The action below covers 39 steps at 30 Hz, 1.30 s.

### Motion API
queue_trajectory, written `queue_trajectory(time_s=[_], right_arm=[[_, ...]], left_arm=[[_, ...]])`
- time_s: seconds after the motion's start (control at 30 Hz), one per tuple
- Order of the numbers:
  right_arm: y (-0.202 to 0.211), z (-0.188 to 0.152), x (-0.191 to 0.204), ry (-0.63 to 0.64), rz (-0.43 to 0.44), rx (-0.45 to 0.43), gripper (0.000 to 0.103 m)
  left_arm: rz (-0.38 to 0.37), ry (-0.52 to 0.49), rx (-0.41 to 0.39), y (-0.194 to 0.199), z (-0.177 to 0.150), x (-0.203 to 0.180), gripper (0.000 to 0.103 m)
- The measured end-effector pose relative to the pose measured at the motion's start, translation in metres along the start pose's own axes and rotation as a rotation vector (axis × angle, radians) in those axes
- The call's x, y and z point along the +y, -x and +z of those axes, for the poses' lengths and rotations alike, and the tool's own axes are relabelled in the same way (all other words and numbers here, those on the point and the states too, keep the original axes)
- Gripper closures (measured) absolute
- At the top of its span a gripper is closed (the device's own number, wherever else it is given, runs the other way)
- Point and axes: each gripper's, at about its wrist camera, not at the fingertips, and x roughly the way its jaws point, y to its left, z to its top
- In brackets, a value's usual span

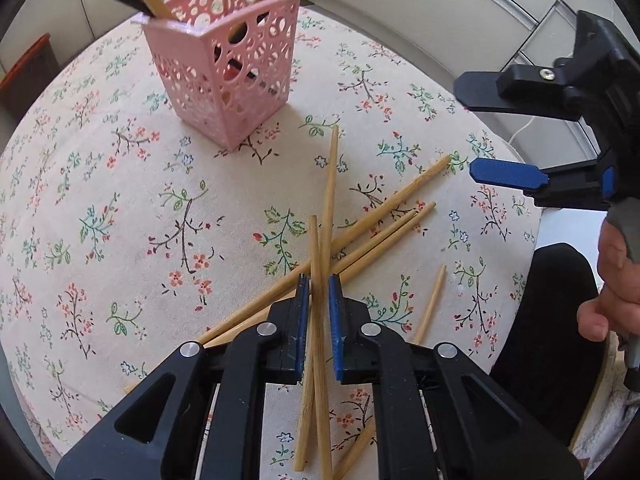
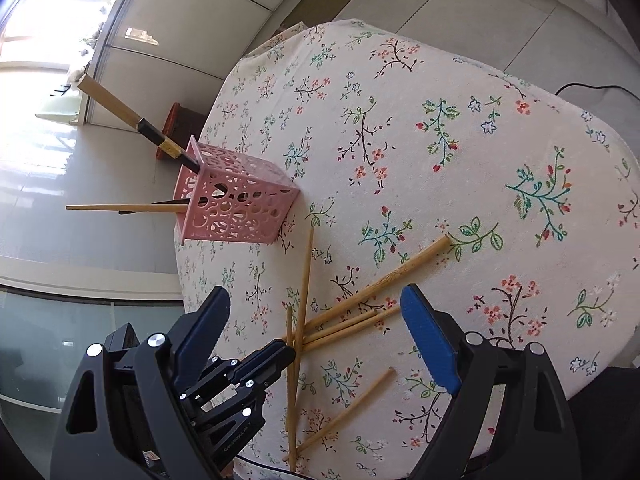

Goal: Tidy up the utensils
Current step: 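Hold the chopstick in the left gripper while lowering the right gripper toward the chopsticks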

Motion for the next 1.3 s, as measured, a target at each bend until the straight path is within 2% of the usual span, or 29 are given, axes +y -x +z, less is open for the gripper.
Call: queue_trajectory(time_s=[0.13, 0.27, 0.5, 0.6, 0.7, 0.87, 1.1, 1.17, 1.3], right_arm=[[0.001, -0.001, 0.005, 0.014, -0.008, -0.008, 0.018], [0.002, 0.000, 0.010, 0.025, -0.012, -0.015, 0.018], [0.004, -0.002, 0.012, 0.020, -0.017, -0.013, 0.018], [0.006, -0.003, 0.013, 0.024, -0.018, -0.012, 0.018], [0.008, -0.002, 0.013, 0.030, -0.019, -0.013, 0.018], [0.005, 0.000, 0.011, 0.026, -0.019, -0.005, 0.018], [0.003, 0.003, 0.006, 0.018, -0.025, 0.001, 0.018], [0.003, 0.004, 0.005, 0.013, -0.026, -0.002, 0.018], [0.004, 0.005, 0.004, 0.008, -0.029, -0.005, 0.018]], left_arm=[[0.015, -0.009, -0.016, 0.001, 0.003, -0.003, 0.092], [0.002, -0.022, -0.045, 0.008, 0.005, -0.006, 0.100], [-0.002, -0.016, -0.081, 0.024, -0.005, -0.005, 0.103], [-0.008, 0.017, -0.052, 0.018, -0.006, 0.000, 0.100], [0.016, 0.006, -0.017, 0.008, -0.005, -0.002, 0.097], [0.007, 0.009, -0.009, 0.000, -0.002, -0.003, 0.089], [0.014, -0.002, 0.001, -0.013, 0.004, -0.007, 0.089], [0.008, -0.008, -0.003, -0.014, 0.006, -0.009, 0.094], [-0.002, -0.025, -0.066, 0.004, 0.003, -0.011, 0.101]])
